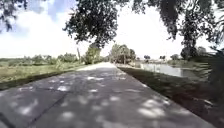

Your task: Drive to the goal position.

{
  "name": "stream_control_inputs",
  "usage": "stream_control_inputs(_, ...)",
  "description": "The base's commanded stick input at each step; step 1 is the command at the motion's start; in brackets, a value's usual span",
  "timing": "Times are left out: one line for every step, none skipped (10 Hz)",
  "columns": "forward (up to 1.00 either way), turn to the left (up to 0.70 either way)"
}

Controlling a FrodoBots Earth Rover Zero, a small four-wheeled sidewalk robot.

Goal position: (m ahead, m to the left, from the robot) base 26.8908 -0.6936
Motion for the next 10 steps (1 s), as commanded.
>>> stream_control_inputs(0.84, 0.29)
stream_control_inputs(0.84, 0.13)
stream_control_inputs(0.84, 0.0)
stream_control_inputs(0.84, 0.0)
stream_control_inputs(0.84, 0.0)
stream_control_inputs(0.84, 0.0)
stream_control_inputs(0.84, 0.0)
stream_control_inputs(0.84, 0.0)
stream_control_inputs(0.84, 0.0)
stream_control_inputs(0.84, 0.0)
